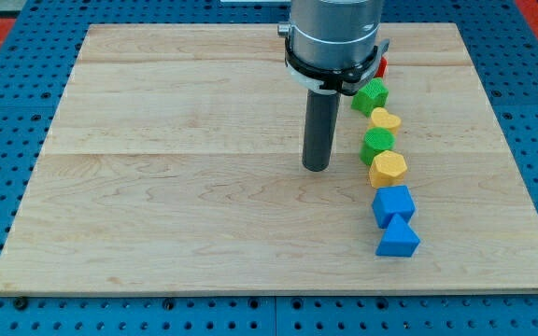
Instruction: Move your arm to the center right
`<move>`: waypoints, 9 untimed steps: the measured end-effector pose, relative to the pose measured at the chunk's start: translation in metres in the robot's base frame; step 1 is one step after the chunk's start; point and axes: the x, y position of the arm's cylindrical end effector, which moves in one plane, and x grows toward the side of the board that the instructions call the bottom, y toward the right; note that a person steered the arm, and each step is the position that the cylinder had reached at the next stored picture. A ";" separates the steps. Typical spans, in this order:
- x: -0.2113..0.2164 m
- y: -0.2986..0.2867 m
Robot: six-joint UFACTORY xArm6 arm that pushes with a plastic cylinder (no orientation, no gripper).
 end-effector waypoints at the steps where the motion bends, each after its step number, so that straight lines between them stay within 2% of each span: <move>1: -0.002 0.000; 2: 0.003 0.000; 4: 0.132 -0.009; 5: 0.155 -0.007; 7: 0.156 0.042; 8: 0.152 0.108; 9: 0.118 0.183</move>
